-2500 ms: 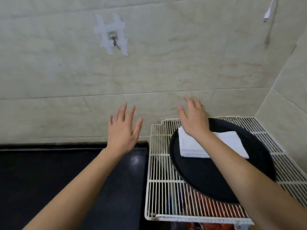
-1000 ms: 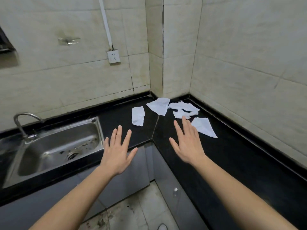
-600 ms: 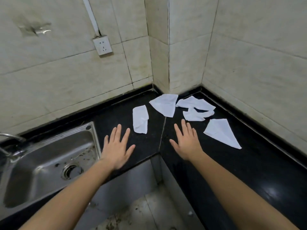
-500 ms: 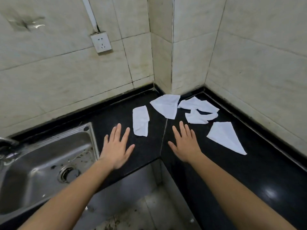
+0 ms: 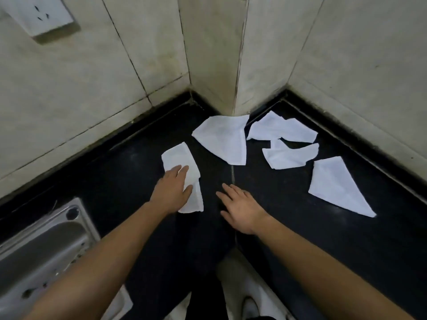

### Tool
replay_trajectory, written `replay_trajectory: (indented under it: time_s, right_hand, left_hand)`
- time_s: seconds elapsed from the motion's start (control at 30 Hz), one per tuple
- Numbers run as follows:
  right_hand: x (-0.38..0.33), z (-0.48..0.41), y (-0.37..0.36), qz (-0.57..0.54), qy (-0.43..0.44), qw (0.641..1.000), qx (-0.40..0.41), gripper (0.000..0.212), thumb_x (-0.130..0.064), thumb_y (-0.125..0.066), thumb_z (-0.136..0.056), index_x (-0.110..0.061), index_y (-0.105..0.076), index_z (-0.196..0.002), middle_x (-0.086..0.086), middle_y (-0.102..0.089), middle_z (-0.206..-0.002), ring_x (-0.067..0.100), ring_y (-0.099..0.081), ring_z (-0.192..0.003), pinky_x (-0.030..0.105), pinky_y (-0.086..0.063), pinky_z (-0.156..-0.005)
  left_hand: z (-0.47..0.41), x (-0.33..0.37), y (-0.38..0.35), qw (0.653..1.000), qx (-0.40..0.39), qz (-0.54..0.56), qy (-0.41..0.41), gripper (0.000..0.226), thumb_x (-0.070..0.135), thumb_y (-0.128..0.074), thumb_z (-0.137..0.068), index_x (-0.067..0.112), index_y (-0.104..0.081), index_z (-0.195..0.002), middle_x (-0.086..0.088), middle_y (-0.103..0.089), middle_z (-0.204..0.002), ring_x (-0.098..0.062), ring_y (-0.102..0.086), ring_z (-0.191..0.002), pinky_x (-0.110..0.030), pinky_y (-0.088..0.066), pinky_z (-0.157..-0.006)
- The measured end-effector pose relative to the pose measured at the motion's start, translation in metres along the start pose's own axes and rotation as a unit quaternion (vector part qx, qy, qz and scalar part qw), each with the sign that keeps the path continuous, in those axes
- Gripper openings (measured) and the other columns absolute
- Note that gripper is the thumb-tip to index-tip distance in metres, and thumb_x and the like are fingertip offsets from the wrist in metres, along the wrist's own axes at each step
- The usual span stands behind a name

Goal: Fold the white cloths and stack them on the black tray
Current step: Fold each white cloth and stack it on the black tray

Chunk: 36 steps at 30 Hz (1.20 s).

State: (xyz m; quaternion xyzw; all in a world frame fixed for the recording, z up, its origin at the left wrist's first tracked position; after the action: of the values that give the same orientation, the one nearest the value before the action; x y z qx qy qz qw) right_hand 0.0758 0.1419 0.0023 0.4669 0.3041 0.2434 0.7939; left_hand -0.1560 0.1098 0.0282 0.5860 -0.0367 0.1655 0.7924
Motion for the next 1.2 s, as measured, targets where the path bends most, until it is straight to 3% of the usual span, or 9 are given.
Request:
replay_trajectory:
  time_s: [0.13,0.27,0.4,0.63,0.73,0.83,0.9,1.03,1.2]
  right_hand:
    - [-0.023,-0.036,-0.032,-0.018,0.036,0.999,-0.02,0.06,-0.032,-0.049,-0.102,-0.019,-0.027,-0.157,0.012,-0.023,-0.163,0.033,-0.024,-0.149,0.048,-0.026,-0.118]
    - [-0.036,-0.058,-0.05,-0.004,0.019,0.998,0.06,0.046,-0.035,-0.073,-0.084,-0.019,-0.064,-0.126,0.011,-0.061,-0.125,0.033,-0.06,-0.111,0.045,-0.055,-0.084]
    - [-0.033,-0.072,-0.049,0.032,0.025,0.992,0.118,0.017,-0.037,-0.071,-0.084,-0.02,-0.07,-0.089,0.003,-0.061,-0.091,0.025,-0.06,-0.081,0.036,-0.05,-0.063]
    - [-0.01,-0.052,-0.027,-0.048,-0.051,0.989,0.128,0.022,-0.016,-0.075,-0.073,-0.011,-0.054,-0.071,0.004,-0.055,-0.067,0.024,-0.056,-0.052,0.029,-0.036,-0.042]
    - [0.001,-0.039,0.001,-0.121,-0.105,0.979,0.125,0.018,-0.015,-0.059,-0.088,-0.012,-0.043,-0.08,0.006,-0.05,-0.073,0.031,-0.055,-0.059,0.037,-0.041,-0.051]
    - [0.006,-0.023,0.039,-0.183,-0.116,0.97,0.112,0.015,-0.02,-0.058,-0.092,-0.012,-0.046,-0.085,0.001,-0.058,-0.081,0.024,-0.058,-0.07,0.041,-0.05,-0.066]
    - [0.006,-0.01,0.064,-0.217,-0.102,0.961,0.14,0.008,-0.021,-0.061,-0.091,-0.019,-0.053,-0.093,-0.004,-0.061,-0.081,0.017,-0.06,-0.071,0.038,-0.053,-0.071]
    - [0.001,0.008,0.099,-0.222,-0.085,0.943,0.234,0.028,-0.023,-0.06,-0.093,-0.019,-0.066,-0.12,-0.007,-0.06,-0.09,0.013,-0.06,-0.08,0.03,-0.052,-0.081]
    - [-0.005,0.024,0.117,-0.222,-0.065,0.929,0.29,0.021,-0.023,-0.06,-0.095,-0.017,-0.071,-0.112,-0.006,-0.06,-0.096,0.01,-0.059,-0.084,0.024,-0.049,-0.08]
  left_hand:
    - [-0.05,-0.018,-0.018,0.998,-0.041,0.039,-0.026,0.061,0.039,-0.053,-0.099,0.017,-0.031,-0.151,-0.009,-0.044,-0.144,-0.028,-0.047,-0.128,-0.043,-0.047,-0.098]
    - [-0.071,-0.037,-0.039,0.994,-0.073,0.085,-0.015,0.049,0.033,-0.063,-0.094,0.017,-0.049,-0.138,-0.005,-0.055,-0.133,-0.025,-0.053,-0.12,-0.038,-0.047,-0.091]
    - [-0.075,-0.052,-0.048,0.98,-0.062,0.188,0.029,0.024,0.031,-0.064,-0.094,0.018,-0.065,-0.114,0.001,-0.068,-0.111,-0.015,-0.06,-0.093,-0.028,-0.042,-0.074]
    - [-0.051,-0.078,-0.02,0.938,0.043,0.31,0.147,0.018,0.026,-0.068,-0.092,0.01,-0.069,-0.1,0.0,-0.068,-0.093,-0.016,-0.062,-0.086,-0.026,-0.045,-0.073]
    - [-0.034,-0.082,-0.007,0.918,0.059,0.341,0.191,0.024,0.027,-0.072,-0.089,0.012,-0.066,-0.106,-0.001,-0.069,-0.091,-0.022,-0.067,-0.082,-0.036,-0.055,-0.076]
    - [-0.01,-0.069,0.008,0.896,0.089,0.38,0.21,0.028,0.024,-0.073,-0.088,0.015,-0.058,-0.11,-0.006,-0.067,-0.085,-0.022,-0.068,-0.069,-0.033,-0.055,-0.063]
    - [0.008,-0.056,0.021,0.875,0.118,0.419,0.213,0.028,0.021,-0.072,-0.089,0.016,-0.056,-0.112,-0.011,-0.069,-0.082,-0.019,-0.067,-0.064,-0.027,-0.05,-0.056]
    - [0.038,-0.035,0.044,0.834,0.174,0.476,0.217,0.014,0.02,-0.072,-0.089,0.009,-0.067,-0.098,-0.011,-0.071,-0.078,-0.015,-0.063,-0.06,-0.024,-0.048,-0.053]
    - [0.068,-0.021,0.067,0.792,0.217,0.527,0.221,0.014,0.023,-0.073,-0.089,0.01,-0.072,-0.091,-0.008,-0.072,-0.077,-0.008,-0.058,-0.053,-0.022,-0.045,-0.049]
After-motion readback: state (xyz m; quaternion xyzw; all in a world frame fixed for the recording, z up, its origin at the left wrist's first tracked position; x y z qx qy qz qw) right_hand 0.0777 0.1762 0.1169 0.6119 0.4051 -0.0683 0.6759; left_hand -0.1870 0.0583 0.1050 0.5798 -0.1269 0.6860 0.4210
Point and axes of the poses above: each hand's wrist, its own z-axis away from the middle knuckle, its own y-axis out of the back of the hand, x = y × z, the point moved 1 cm from there along -z, towards the middle knuckle
